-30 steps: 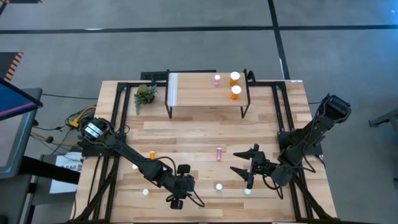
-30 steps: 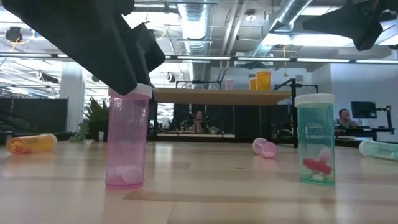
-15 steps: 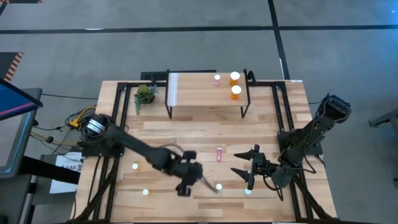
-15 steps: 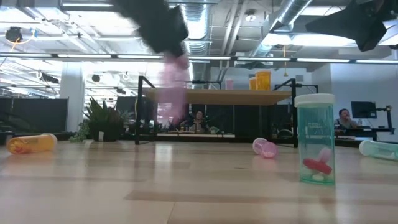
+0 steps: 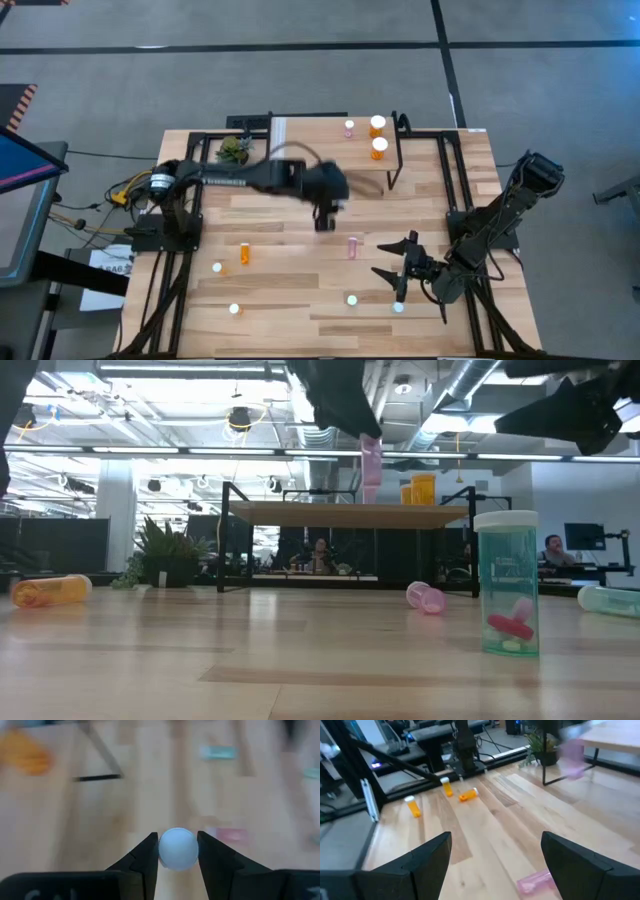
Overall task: Pick and place medicine bottles onto shelf by color
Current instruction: Put the bottom pink pill bottle on the shelf aligned with the other pink pill bottle
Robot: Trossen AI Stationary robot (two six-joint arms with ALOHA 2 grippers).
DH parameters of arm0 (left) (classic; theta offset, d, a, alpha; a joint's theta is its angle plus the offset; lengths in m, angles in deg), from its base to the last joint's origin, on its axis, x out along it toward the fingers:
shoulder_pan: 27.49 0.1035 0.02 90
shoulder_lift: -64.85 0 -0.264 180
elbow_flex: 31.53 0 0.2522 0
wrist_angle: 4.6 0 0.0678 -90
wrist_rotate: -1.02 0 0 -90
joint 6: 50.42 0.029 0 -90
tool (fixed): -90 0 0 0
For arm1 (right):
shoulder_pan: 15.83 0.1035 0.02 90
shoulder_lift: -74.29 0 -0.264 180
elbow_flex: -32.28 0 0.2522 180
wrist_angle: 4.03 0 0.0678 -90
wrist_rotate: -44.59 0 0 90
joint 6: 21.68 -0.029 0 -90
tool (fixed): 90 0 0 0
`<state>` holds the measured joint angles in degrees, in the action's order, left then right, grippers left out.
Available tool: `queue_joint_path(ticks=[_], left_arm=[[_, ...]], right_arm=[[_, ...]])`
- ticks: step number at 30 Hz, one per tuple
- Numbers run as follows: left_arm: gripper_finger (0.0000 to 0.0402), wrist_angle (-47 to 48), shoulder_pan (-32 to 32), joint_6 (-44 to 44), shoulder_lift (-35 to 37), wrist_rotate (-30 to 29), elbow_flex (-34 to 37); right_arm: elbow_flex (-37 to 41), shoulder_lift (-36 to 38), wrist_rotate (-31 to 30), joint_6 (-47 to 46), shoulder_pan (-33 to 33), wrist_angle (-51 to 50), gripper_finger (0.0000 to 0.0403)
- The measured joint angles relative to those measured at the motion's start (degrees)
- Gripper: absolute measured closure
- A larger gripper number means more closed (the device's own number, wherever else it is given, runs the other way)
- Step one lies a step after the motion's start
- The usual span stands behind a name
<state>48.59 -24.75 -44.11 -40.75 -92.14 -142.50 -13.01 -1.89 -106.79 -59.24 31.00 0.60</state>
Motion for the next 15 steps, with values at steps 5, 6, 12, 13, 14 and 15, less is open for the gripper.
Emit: queue_joint_path(ticks=[5, 6, 12, 13, 14, 15], left_arm=[[0.0297, -1.0, 6.9, 3.5, 0.0, 1.1, -1.7], [0.0297, -0.9, 8.1, 4.0, 0.0, 1.8, -2.0], [0.0297, -1.8, 12.9, 4.9, -0.1, 2.7, -5.3], [0.0297, -2.0, 13.3, 5.1, -0.3, 2.7, -6.1], [0.0297, -2.1, 13.7, 5.5, -0.5, 2.7, -7.0], [0.0297, -2.0, 14.0, 5.9, -0.5, 2.7, -7.8]], right_arm=[[0.0, 0.5, 0.0, 4.3, -2.5, 0.0, 0.0075], [0.0, 0.5, 0.0, 4.8, -3.1, 0.0, 0.0075], [0.0, 0.6, 4.9, 8.3, -7.3, -1.2, 0.0075], [0.0, 0.9, 6.2, 9.1, -8.2, -1.8, 0.0075], [0.0, 1.3, 7.4, 9.6, -9.2, -2.4, 0.0075], [0.0, 1.7, 8.8, 10.1, -10.3, -2.9, 0.0075]])
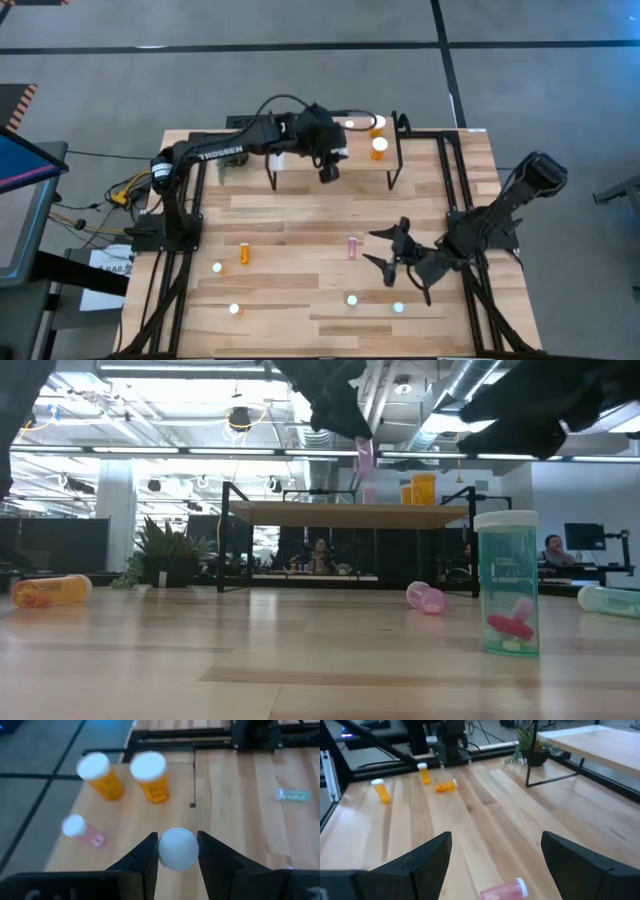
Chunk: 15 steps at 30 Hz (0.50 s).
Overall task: Pick and place medicine bottles onto shelf by color
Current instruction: Put the bottom pink pill bottle on the shelf aligned with the other pink pill bottle
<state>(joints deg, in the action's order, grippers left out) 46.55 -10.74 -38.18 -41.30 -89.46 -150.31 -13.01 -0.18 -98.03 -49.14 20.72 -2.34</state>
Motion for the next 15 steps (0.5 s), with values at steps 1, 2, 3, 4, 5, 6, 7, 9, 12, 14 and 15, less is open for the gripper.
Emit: queue_joint_path(ticks=[1, 2, 3, 4, 5, 6, 7, 9, 12, 14, 15], left_arm=[[0.0297, 0.0, 0.2, 0.5, 0.0, 0.0, -0.5], [0.0297, -0.3, 0.4, 0.8, 0.0, 0.0, -1.0], [0.0297, -0.8, 0.7, 1.2, 0.0, 0.0, -1.2], [0.0297, -0.9, 1.0, 1.3, 0.0, 0.0, -1.7], [0.0297, -0.7, 1.4, 1.3, 0.0, 0.0, -2.2], [0.0297, -0.7, 1.8, 1.2, 0.0, 0.1, -2.7], [0.0297, -1.0, 2.3, 1.3, 0.0, 0.3, -3.2], [0.0297, -1.2, 3.2, 1.5, -0.7, 0.9, -4.2], [0.0297, 0.3, 4.6, 1.3, -3.0, 2.8, -6.5], [0.0297, 1.0, 5.1, 1.6, -5.2, 4.2, -9.4], [0.0297, 2.1, 5.3, 1.7, -6.3, 4.4, -11.0]], right_arm=[[0.0, 0.5, 1.3, 0.4, -1.1, -1.1, 0.0075], [0.0, 1.0, 2.5, 0.7, -2.1, -2.3, 0.0075], [0.0, 1.7, 3.6, 0.9, -3.0, -3.6, 0.0075], [0.0, 2.5, 4.3, 1.0, -3.8, -4.9, 0.0075], [0.0, 3.3, 4.9, 1.0, -4.5, -6.3, 0.0075], [0.0, 4.1, 5.6, 1.0, -5.2, -8.1, 0.0075], [0.0, 5.1, 6.0, 1.4, -5.5, -9.7, 0.0075], [0.0, 7.2, 6.0, 2.3, -5.7, -11.4, 0.0075], [0.0, 10.8, 5.9, 2.7, -6.0, -14.4, 0.0075], [0.0, 12.7, 5.4, 3.0, -6.1, -16.2, 0.0075], [0.0, 13.4, 4.7, 3.0, -6.1, -17.2, 0.0075]])
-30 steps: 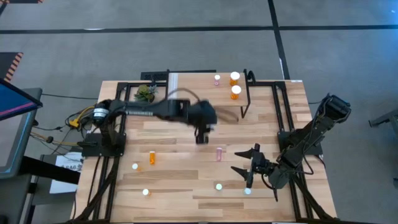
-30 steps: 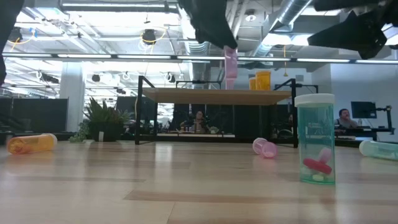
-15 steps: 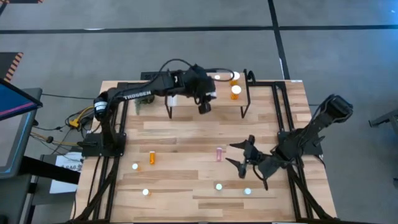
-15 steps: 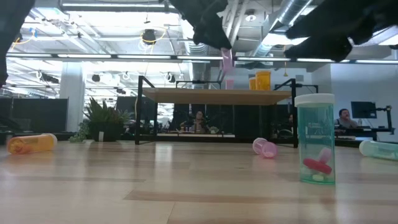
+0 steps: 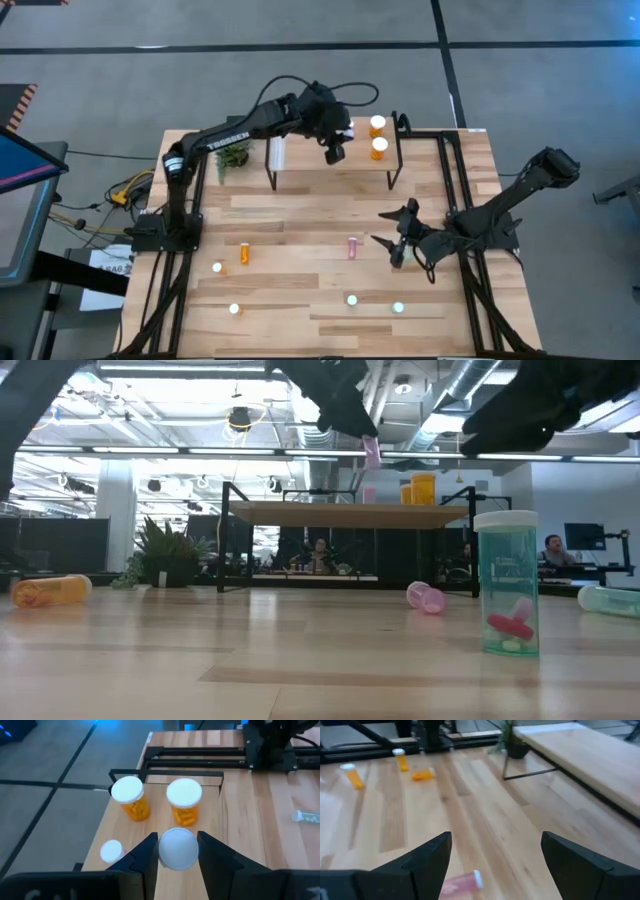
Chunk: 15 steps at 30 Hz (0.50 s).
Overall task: Pick and place medicine bottles onto shelf by color
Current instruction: Put the bottom pink pill bottle on the shelf aligned with the other pink pill bottle
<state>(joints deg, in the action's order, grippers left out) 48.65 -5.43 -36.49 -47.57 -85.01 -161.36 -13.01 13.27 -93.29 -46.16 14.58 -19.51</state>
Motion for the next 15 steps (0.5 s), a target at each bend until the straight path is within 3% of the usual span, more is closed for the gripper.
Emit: queue_joint_path(ticks=[8, 15], left_arm=[[0.0297, 7.6, 0.6, 0.1, -7.2, 0.4, -10.3], [0.0297, 9.3, 0.4, 0.0, -7.9, 1.6, -9.3]], right_arm=[[0.0, 1.2, -0.1, -1.9, 0.8, -3.5, 0.0075], [0.0, 1.2, -0.5, -2.5, 1.0, -4.0, 0.0075]])
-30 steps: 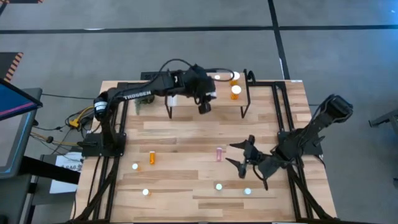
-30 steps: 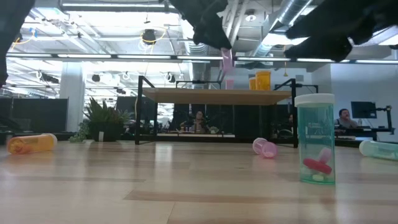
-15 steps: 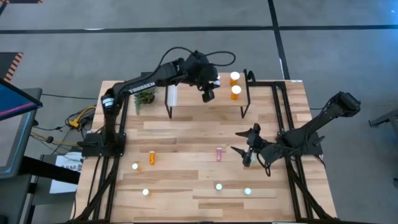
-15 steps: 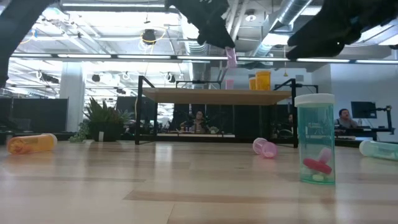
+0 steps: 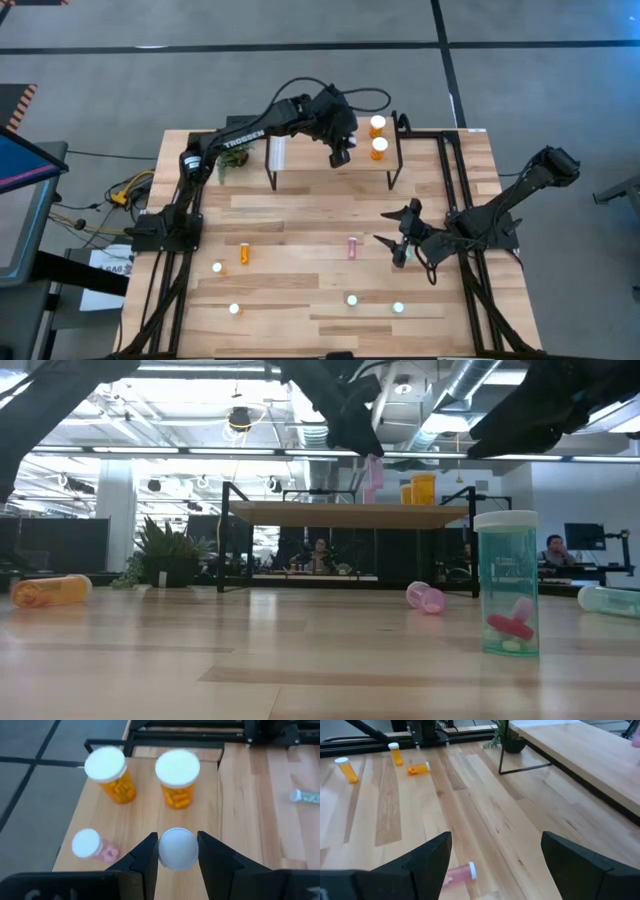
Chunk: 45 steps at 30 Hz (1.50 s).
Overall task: Pick and place medicine bottles onto shelf by color
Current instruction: Put the bottom pink pill bottle on the shelf aligned with the other pink pill bottle
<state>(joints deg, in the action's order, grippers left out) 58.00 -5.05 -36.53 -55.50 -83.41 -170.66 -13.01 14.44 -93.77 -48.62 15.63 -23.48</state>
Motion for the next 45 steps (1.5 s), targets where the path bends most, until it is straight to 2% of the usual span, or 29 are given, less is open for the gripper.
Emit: queue_joint_path(ticks=[21, 27, 32, 45], left_arm=[[0.0297, -0.4, 0.2, -0.5, -3.8, 1.5, 0.1], [0.0297, -0.5, 0.4, 1.5, -3.8, -2.7, 0.1], [0.0297, -0.7, 1.4, 1.5, -3.8, -3.0, 0.1], [0.0297, -0.6, 2.7, 0.2, -3.8, 3.4, 0.1]], right_arm=[[0.0, -0.1, 0.1, -2.3, 0.0, 0.0, 0.0075], [0.0, -0.1, 0.2, -3.1, 0.0, -0.1, 0.0075], [0.0, -0.1, 0.2, -3.1, 0.0, 0.0, 0.0075], [0.0, -0.1, 0.3, -3.7, 0.0, 0.0, 0.0075]])
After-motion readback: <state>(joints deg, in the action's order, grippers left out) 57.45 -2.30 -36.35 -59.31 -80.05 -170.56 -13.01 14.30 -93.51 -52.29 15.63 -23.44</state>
